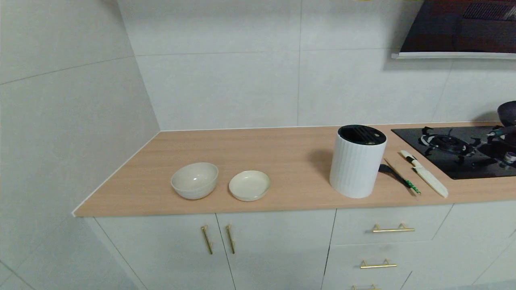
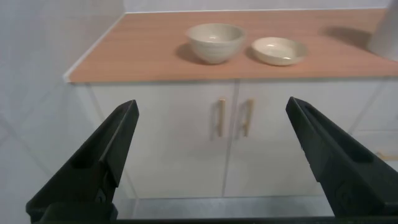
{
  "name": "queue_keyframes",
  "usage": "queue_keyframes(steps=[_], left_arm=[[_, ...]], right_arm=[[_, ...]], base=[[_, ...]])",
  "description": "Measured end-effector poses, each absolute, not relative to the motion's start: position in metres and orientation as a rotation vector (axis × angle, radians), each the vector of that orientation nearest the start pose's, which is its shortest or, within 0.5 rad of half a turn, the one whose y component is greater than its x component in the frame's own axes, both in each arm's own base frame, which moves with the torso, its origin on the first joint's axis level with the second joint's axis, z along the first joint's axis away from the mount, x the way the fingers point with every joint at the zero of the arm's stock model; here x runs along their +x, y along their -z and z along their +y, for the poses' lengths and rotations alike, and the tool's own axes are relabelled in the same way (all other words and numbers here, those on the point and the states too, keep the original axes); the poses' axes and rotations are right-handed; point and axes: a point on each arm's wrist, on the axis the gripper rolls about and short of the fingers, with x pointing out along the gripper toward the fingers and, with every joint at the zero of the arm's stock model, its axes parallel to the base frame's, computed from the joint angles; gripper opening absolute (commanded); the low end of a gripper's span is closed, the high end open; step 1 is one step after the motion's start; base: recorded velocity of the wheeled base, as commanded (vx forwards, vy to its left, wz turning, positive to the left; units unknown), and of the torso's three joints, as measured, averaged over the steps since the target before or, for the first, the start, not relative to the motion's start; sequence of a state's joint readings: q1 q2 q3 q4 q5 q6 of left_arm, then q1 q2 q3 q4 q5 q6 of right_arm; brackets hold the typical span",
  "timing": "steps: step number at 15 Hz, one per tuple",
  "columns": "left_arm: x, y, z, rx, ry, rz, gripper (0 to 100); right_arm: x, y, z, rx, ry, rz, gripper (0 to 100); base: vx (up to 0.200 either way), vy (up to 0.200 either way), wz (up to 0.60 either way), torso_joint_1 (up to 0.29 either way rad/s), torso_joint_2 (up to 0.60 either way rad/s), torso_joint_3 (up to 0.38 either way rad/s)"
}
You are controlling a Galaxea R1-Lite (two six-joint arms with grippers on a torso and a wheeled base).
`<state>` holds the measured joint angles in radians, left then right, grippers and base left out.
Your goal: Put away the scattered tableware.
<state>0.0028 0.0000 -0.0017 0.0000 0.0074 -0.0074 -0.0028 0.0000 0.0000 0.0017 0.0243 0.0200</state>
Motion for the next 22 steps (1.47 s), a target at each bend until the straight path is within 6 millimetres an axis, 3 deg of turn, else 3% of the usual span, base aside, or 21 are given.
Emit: queue_keyframes(steps=[11, 22], left_arm=[[-0.0229, -0.0759, 0.0001, -0.007, -0.01, -0.001, 100], [-0.0229, -0.076, 0.0001, -0.004, -0.01, -0.002, 100]], right_arm=[[-0.0228, -0.0753, 0.0006, 0.02, -0.021, 0.002, 100], [-0.0228, -0.0753, 0.0006, 0.02, -0.021, 0.002, 100]], base=[[0.0, 0.2, 0.0, -0.001, 0.0, 0.001], [0.0, 0.0, 0.0, 0.0, 0.0, 0.0]])
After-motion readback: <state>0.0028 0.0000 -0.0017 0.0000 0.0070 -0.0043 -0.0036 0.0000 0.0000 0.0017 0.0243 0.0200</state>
